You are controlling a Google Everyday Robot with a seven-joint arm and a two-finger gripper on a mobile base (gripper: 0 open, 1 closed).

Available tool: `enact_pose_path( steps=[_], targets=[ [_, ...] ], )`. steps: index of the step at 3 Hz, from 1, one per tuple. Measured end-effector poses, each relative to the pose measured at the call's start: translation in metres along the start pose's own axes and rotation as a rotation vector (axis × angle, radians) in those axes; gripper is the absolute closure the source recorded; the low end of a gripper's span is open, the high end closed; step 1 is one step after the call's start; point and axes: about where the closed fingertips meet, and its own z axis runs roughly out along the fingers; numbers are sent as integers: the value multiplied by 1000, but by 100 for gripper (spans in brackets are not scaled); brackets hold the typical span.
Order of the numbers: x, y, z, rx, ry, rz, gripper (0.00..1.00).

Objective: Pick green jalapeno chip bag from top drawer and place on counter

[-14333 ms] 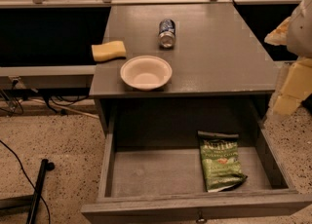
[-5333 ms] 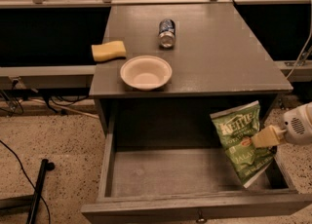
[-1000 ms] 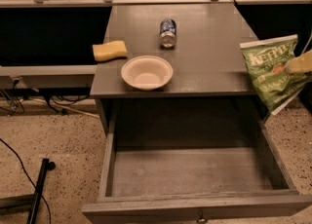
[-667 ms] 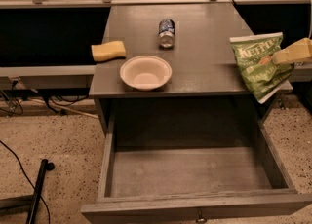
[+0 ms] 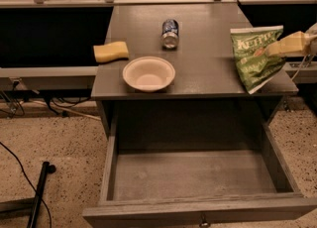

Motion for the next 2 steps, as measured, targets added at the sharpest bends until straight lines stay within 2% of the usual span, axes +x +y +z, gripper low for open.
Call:
enact_pose_path(
  steps=[2],
  targets=[
    [-1, 0, 7, -9, 4, 0, 35]
  ],
)
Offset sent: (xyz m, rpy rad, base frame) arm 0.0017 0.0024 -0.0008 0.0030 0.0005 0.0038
